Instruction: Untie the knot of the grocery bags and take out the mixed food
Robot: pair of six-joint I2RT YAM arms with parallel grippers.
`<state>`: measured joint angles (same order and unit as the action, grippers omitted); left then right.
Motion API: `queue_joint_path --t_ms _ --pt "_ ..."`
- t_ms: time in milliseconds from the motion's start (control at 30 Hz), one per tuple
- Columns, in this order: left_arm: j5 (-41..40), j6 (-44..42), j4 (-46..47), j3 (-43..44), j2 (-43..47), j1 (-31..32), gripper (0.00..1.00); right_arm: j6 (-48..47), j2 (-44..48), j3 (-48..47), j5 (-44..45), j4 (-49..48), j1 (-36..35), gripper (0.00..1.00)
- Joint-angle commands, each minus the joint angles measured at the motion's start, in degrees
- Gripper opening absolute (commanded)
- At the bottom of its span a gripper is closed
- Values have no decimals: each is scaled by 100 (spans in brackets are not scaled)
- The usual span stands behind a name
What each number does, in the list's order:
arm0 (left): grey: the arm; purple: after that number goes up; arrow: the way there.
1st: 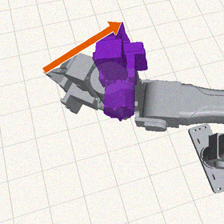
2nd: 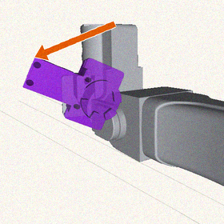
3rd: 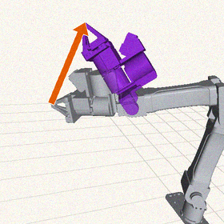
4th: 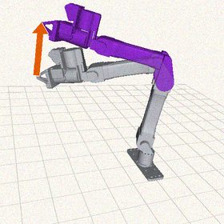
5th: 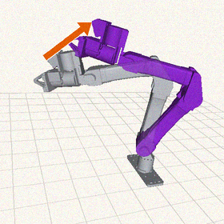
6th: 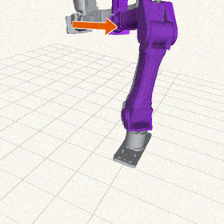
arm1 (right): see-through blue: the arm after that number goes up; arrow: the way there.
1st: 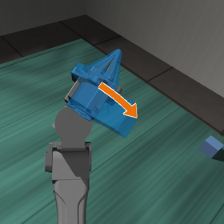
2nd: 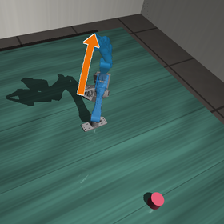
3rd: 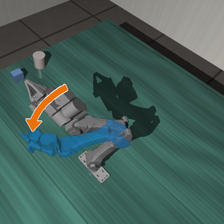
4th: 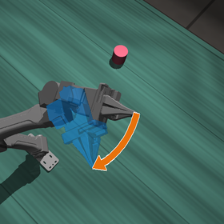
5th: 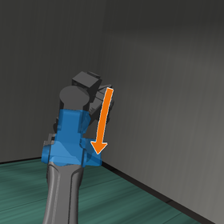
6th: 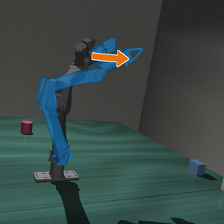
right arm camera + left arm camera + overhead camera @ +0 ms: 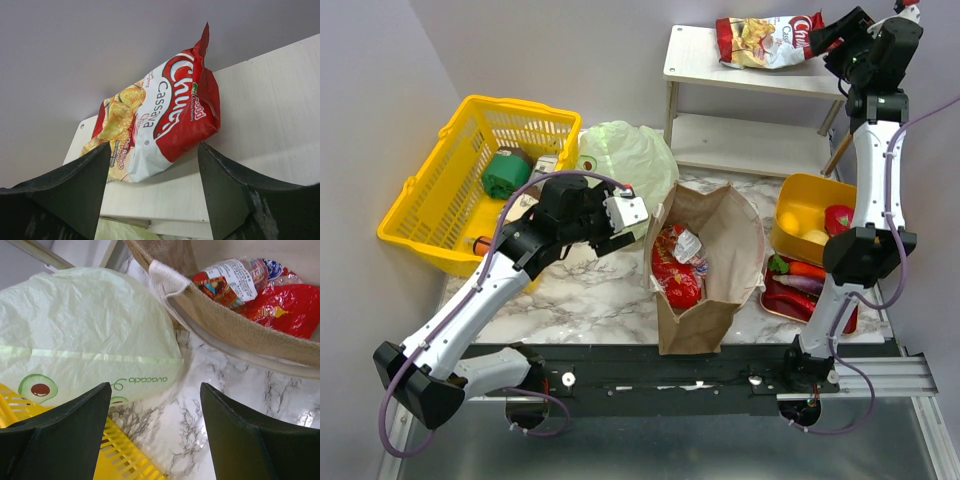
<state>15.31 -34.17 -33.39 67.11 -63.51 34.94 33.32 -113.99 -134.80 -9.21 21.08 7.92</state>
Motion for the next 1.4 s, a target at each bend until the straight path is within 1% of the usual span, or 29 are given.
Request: queue_joint_path --t_ms 0,133,167,267,333,400,433,467,533,567,667,733,867,933,1033,1200,1300,1367 --pt "-204 -116 -440 223 -162 -22 83 219 -623 -371 95 -25 34 77" --pt "-292 -151 -564 372 -311 -22 83 289 -966 -503 42 -122 34 75" --pt "-301 -151 -581 390 -364 -22 83 289 -1028 -547 42 -130 34 73" --pt "-327 -125 -555 434 -469 -22 83 298 -1169 -635 200 -157 34 63" --pt "-327 -98 -520 417 -496 -22 83 272 -1239 -749 332 -183 51 62" --pt "-309 -72 -476 408 -522 -22 83 202 -1283 -828 324 -306 78 50" --pt "-301 -72 -467 391 -523 -22 83 149 -1283 -828 263 -376 113 41" --pt "-301 -72 -450 373 -523 -22 83 105 -1274 -820 158 -464 139 27" --pt "-274 -81 -432 373 -523 -22 83 69 -1187 -671 165 -456 218 17" --pt "-248 -72 -406 373 -531 -22 83 78 -1039 -592 122 -447 262 9" --pt "-108 -37 -274 347 -531 -22 83 95 -678 -153 -62 -412 517 0" --pt "-11 42 -169 285 -514 -22 83 139 -449 102 -177 -386 762 0" --pt "121 138 182 136 -417 4 83 210 139 1076 -414 -228 1184 1" --pt "147 209 297 74 -373 22 83 227 412 1359 -450 -201 1377 0" --pt "270 288 368 -31 -285 66 83 87 457 1527 -652 -192 1466 1" --pt "385 385 421 -181 -154 110 83 149 598 1861 -1179 -359 1379 2" --pt "403 394 421 -234 -118 127 83 166 528 1809 -1250 -412 1291 2" --pt "403 429 412 -225 -109 136 83 78 361 1573 -1189 -429 1238 2"
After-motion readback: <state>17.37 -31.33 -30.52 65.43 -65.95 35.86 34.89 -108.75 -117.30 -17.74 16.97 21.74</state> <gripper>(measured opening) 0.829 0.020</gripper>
